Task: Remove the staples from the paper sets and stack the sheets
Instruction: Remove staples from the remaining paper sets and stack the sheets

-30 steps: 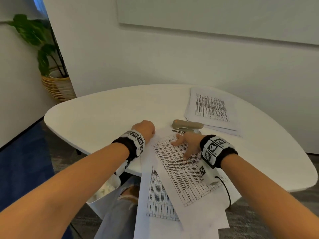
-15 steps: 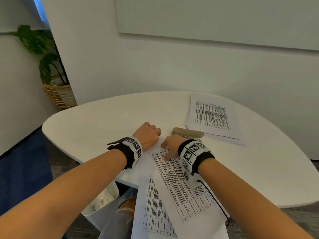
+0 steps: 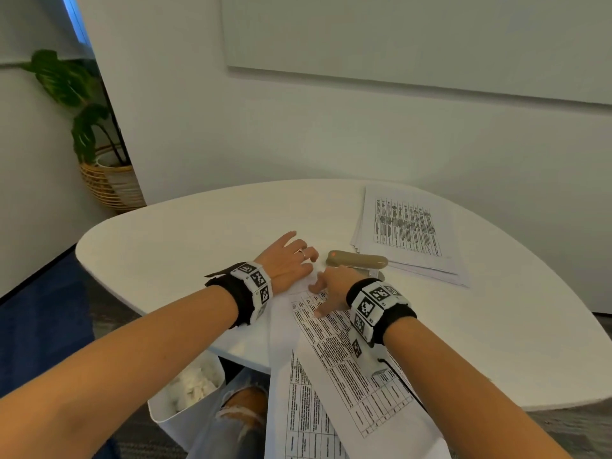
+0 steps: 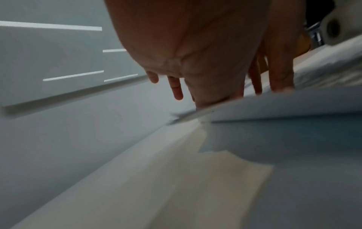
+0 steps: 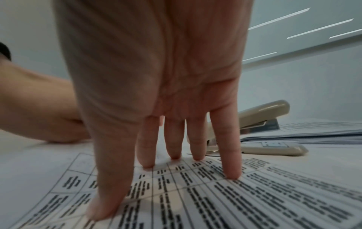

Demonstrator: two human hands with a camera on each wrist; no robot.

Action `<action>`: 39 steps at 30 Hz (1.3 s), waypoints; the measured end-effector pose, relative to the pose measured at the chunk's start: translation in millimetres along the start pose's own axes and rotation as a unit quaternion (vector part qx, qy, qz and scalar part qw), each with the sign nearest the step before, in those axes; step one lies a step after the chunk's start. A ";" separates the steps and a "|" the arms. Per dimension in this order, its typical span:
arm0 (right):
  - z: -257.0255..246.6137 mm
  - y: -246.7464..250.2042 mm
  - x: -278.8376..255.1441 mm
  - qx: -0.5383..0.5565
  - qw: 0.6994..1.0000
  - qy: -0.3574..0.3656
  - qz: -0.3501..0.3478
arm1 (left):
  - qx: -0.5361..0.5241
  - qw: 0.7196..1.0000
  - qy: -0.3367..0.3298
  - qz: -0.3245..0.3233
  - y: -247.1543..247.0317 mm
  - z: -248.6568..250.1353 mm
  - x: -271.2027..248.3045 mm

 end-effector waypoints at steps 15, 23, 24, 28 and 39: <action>15.1 0.9 -1.7 0.121 0.992 -0.002 0.047 | -0.517 0.783 0.325 -0.120 6.4 -0.1 -13.4; -11.0 -9.6 7.5 0.285 0.946 -0.040 0.150 | -0.573 0.736 0.341 -0.118 4.5 3.5 -24.6; -13.5 -9.5 6.5 0.281 0.947 -0.031 0.154 | -0.579 0.729 0.345 -0.120 5.4 4.2 -25.3; -16.4 -8.0 4.4 0.229 0.958 0.046 0.165 | -0.614 0.691 0.360 -0.127 6.2 5.7 -26.1; 13.7 45.0 -14.1 0.008 0.974 0.118 0.193 | -0.794 0.452 0.390 -0.116 8.0 12.8 -38.0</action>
Point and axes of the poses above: each hand's wrist, its own x-axis towards the middle knuckle, its own y-axis out of the back of the hand, z = x × y, the point moved 1 cm from there along x, towards the middle knuckle, and after that the axes turned 5 degrees about x, right-handed, at the moved point
